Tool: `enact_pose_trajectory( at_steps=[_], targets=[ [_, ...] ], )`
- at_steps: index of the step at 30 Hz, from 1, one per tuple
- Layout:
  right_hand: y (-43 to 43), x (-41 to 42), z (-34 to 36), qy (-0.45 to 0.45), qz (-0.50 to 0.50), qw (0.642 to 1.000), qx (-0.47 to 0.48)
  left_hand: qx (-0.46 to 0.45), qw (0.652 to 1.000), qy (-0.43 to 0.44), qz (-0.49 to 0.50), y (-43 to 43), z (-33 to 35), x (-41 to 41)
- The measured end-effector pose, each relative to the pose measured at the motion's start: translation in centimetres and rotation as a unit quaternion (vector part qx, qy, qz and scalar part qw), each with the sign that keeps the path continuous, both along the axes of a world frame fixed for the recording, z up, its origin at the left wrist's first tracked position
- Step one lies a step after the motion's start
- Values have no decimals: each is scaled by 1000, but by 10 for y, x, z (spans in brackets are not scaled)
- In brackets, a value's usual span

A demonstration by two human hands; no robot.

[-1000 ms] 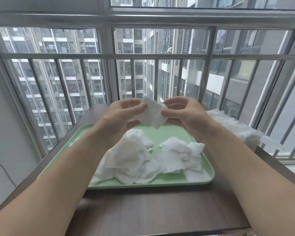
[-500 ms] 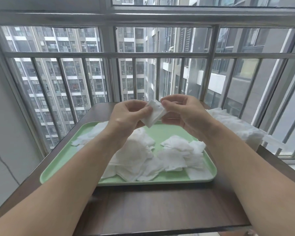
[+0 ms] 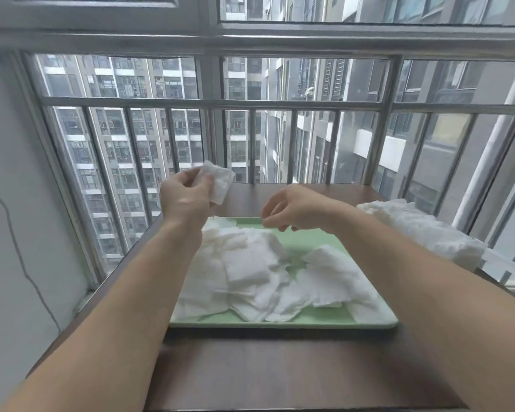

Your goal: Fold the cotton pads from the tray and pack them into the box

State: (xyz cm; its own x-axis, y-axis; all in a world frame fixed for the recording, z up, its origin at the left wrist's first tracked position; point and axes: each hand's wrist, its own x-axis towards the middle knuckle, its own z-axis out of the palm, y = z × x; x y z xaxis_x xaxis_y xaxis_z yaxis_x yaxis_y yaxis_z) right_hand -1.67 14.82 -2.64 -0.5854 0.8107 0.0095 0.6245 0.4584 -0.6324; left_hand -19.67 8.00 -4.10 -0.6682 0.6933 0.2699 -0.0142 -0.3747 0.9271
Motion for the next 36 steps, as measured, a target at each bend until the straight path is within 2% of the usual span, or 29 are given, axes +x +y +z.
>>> enact_pose_trajectory(
  at_steps=[5,16,22,30,33,36],
  targets=[
    [-9,-10,-1,-65,20,998,-1,2,999,-33,-16,-1,-1,-1],
    [-15,5,-11,-53,59,996,-45,-7,999,-9,-36,-4,-1,12],
    [-9,33,-7,77,57,992,-82,-30,999,9,-42,-3,-4,14],
    [-10,40,-8,287,35,944,-158,-59,996,1,-70,-2,-8,21],
    [-9,39,-13,311,27,934,-174,-72,995,10,-62,-1,-10,24],
    [-9,39,-20,262,35,949,-170,-74,995,24,-59,-1,-11,23]
  ],
)
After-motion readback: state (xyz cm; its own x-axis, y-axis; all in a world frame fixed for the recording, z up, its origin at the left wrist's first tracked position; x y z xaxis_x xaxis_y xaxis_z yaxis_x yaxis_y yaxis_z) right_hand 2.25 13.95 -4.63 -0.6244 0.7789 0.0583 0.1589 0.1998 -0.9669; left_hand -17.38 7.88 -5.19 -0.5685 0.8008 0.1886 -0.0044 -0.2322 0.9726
